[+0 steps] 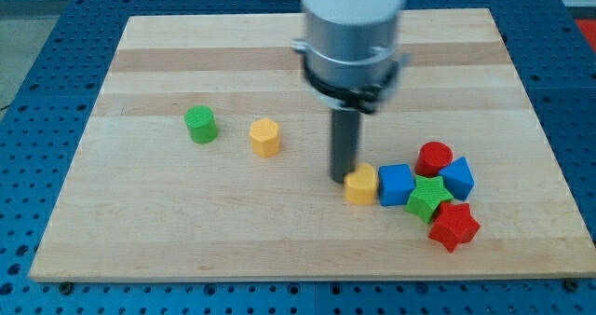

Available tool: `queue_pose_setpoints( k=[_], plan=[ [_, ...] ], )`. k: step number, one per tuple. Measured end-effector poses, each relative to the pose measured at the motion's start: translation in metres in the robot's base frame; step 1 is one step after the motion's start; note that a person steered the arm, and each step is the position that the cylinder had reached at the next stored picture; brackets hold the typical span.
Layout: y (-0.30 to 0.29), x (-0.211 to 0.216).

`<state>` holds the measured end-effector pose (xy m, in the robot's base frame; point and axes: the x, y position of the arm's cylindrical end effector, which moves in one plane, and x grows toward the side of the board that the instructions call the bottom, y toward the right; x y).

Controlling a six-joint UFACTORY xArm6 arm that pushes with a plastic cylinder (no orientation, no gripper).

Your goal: Slide the yellow blocks diagonal to each other

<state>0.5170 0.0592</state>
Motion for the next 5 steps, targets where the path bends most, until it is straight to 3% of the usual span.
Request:
queue_pose_setpoints(
  k=[1,2,3,5],
  plan=[
    [-0.024,0.000],
    [-0.112,-0.026],
    [-0.122,-0.117],
    [-0.098,-0.196]
  ],
)
